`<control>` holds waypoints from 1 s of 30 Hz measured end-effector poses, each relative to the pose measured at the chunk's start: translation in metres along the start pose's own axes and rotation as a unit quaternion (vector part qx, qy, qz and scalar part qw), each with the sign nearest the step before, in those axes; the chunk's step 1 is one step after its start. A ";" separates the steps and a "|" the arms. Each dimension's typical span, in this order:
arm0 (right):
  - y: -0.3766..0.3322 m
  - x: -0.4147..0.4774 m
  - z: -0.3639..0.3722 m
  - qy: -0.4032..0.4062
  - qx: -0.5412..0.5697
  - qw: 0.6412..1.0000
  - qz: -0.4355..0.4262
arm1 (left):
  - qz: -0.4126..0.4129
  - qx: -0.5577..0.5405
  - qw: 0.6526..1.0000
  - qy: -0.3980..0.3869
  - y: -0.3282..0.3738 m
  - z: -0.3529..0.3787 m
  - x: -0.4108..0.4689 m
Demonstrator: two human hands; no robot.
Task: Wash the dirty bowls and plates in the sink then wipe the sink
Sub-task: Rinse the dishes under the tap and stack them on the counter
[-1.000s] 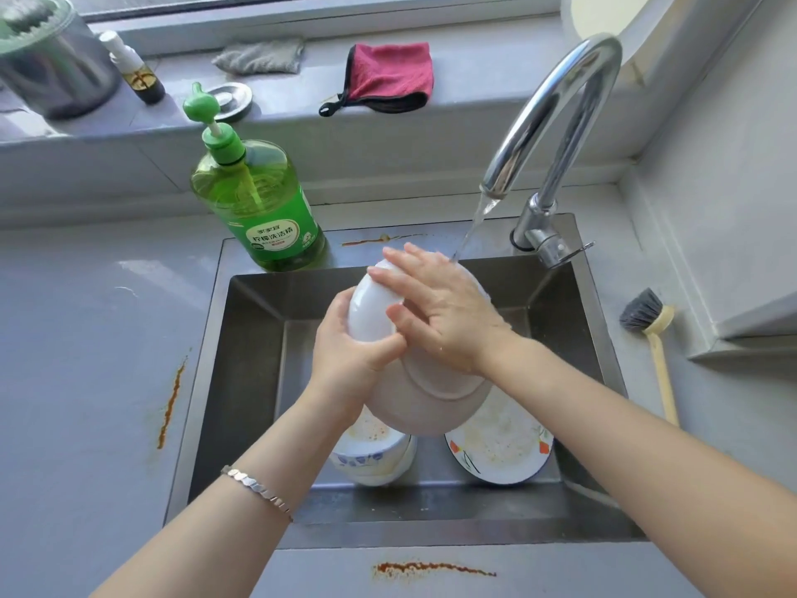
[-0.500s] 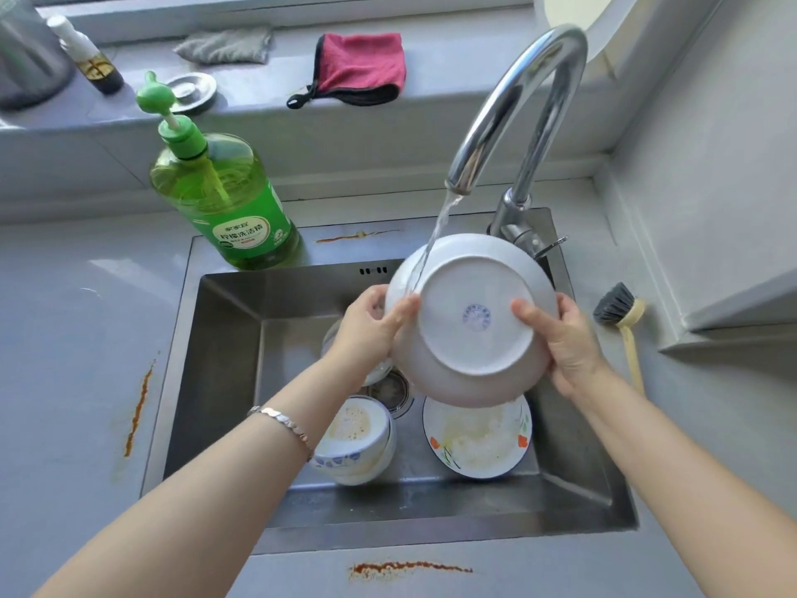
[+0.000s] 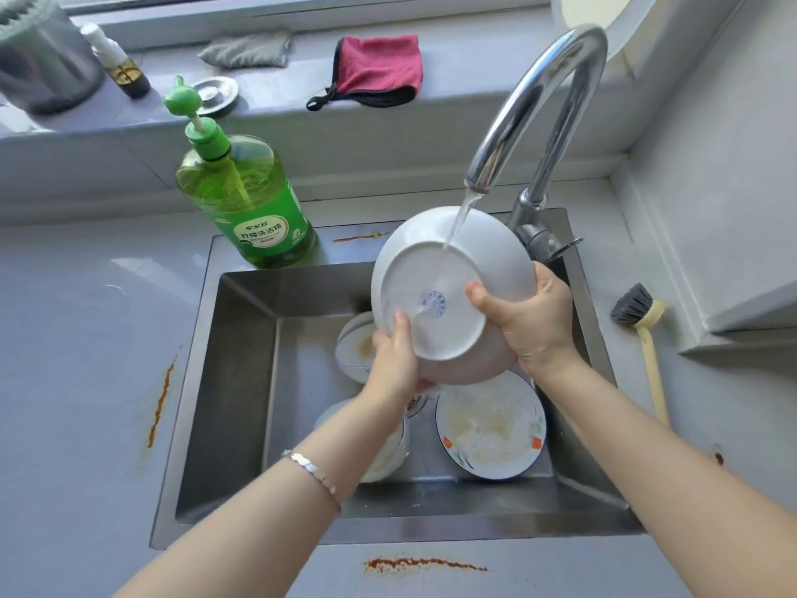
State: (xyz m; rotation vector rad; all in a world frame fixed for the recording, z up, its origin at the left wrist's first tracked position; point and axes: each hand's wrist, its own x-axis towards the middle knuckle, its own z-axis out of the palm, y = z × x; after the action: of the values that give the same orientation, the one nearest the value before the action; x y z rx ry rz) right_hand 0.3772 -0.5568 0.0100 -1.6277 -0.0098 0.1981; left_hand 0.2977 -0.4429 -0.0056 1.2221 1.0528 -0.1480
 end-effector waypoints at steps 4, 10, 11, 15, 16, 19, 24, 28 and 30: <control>-0.003 -0.010 0.010 -0.037 -0.054 0.997 -0.043 | 0.082 0.099 0.989 0.066 0.033 -0.005 0.002; 0.009 -0.028 0.011 -0.132 -0.264 0.883 -0.365 | -0.037 -0.080 0.991 -0.099 0.051 -0.016 -0.030; 0.013 -0.031 0.011 -0.139 -0.283 0.840 -0.441 | -0.061 -0.090 0.987 -0.119 0.049 -0.022 -0.032; 0.036 -0.047 0.013 -0.172 -0.341 0.740 -0.554 | -0.076 -0.138 0.984 -0.081 0.023 -0.033 -0.034; 0.042 -0.052 0.011 -0.192 -0.347 0.738 -0.547 | -0.069 -0.149 0.983 -0.078 0.016 -0.035 -0.035; 0.060 -0.055 -0.008 -0.274 -0.372 0.732 -0.500 | 0.007 -0.168 0.985 -0.029 0.002 -0.044 -0.030; 0.071 -0.022 -0.025 -0.318 -0.586 0.644 -0.375 | 0.154 -0.126 0.979 0.037 0.000 -0.054 -0.028; 0.060 -0.041 0.015 -0.364 -0.477 0.699 -0.390 | 0.170 -0.151 0.972 0.059 0.005 -0.047 -0.026; 0.058 -0.054 0.022 -0.410 -0.414 0.696 -0.418 | 0.185 -0.158 0.968 0.066 0.008 -0.050 -0.023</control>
State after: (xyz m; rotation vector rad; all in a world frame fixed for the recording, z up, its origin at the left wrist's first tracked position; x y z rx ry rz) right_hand 0.3145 -0.5461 -0.0421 -2.0860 -1.7333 0.1997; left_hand 0.2614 -0.4089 0.0182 1.1240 0.9013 0.3830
